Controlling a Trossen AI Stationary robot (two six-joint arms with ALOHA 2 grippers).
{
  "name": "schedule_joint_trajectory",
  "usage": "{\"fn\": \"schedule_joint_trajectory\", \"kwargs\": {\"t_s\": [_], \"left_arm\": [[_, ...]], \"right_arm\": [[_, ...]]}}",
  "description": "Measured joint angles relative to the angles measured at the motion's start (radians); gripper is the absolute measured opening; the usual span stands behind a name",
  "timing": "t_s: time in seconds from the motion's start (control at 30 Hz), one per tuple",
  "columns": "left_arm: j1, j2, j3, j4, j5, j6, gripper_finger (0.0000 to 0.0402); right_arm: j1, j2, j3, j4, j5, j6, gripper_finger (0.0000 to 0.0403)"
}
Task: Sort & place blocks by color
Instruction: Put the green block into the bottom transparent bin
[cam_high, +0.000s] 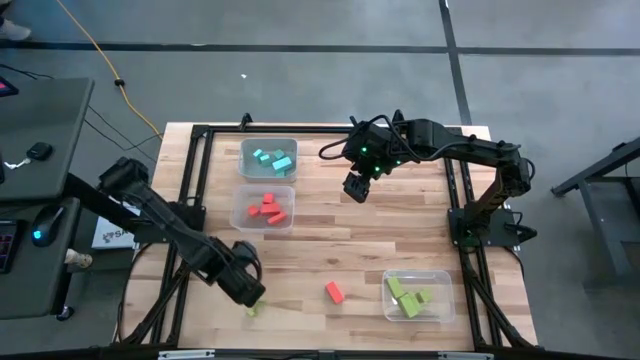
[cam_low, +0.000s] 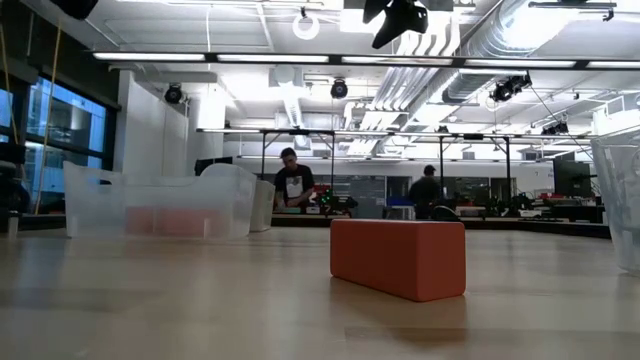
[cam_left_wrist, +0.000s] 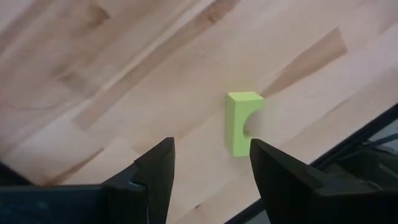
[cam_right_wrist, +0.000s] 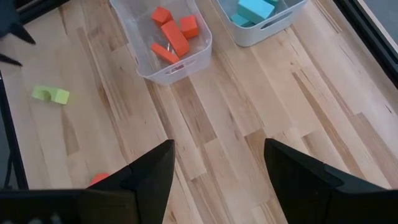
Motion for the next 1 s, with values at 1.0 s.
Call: {"fn": "schedule_joint_trajectory", "kwargs": {"t_s": [1.0], "left_arm": [[-0.109,0.255,0.000,0.291,0.018,-0.150,0.0182]], "right_arm": [[0.000,0.000,0.000,0.029,0.019,0.000,0.0238]]}}
